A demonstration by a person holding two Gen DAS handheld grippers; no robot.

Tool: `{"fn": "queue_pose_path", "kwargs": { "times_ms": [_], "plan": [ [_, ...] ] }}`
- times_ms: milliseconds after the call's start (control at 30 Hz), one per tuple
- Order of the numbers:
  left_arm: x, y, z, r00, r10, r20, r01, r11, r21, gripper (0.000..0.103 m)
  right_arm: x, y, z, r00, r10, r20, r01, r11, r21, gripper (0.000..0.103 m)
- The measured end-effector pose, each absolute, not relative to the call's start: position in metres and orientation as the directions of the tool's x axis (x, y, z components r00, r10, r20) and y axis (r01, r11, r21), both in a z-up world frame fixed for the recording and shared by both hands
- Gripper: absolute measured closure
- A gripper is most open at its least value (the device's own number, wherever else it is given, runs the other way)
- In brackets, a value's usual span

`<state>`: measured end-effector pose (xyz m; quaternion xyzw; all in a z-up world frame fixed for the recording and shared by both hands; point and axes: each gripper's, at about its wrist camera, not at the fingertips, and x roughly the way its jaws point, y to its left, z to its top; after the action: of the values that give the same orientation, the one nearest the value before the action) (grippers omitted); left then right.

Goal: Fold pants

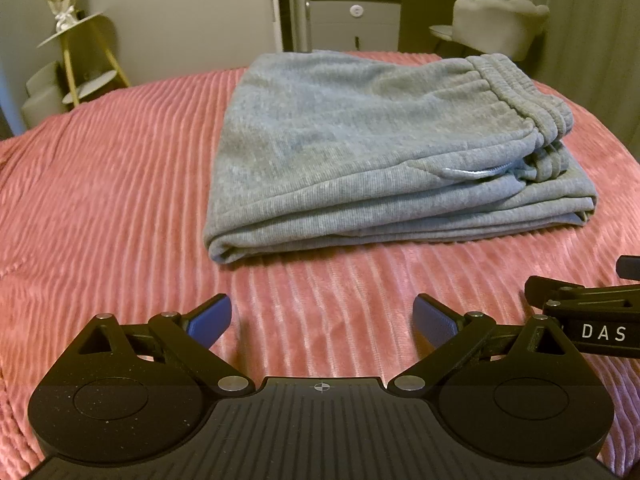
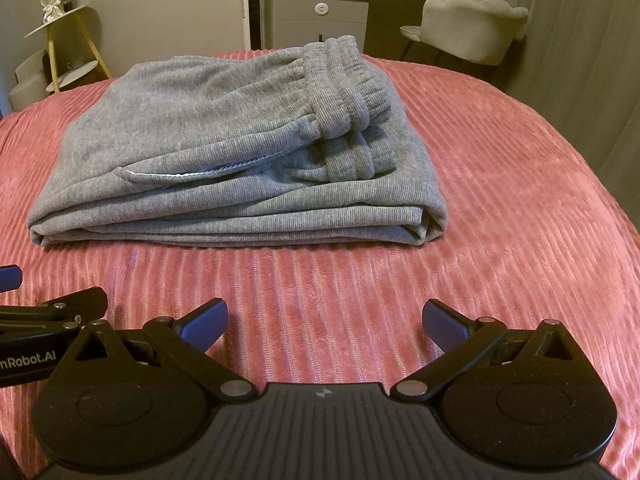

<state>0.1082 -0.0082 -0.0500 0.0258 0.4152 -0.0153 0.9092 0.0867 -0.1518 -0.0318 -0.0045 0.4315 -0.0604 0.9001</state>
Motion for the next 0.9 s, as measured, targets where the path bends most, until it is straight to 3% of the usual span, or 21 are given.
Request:
{"fn": "queue_pose_path", "kwargs": {
  "times_ms": [900],
  "plan": [
    [0.1083,-0.008,-0.0517,0.647,-0.011,-0.763,0.056,0.998,0.033,0.003,0.0867,-0.1517,-0.0318,0.618,-0.112,-0.778,0.101,0.993,-0.062,0.0]
  ]
}}
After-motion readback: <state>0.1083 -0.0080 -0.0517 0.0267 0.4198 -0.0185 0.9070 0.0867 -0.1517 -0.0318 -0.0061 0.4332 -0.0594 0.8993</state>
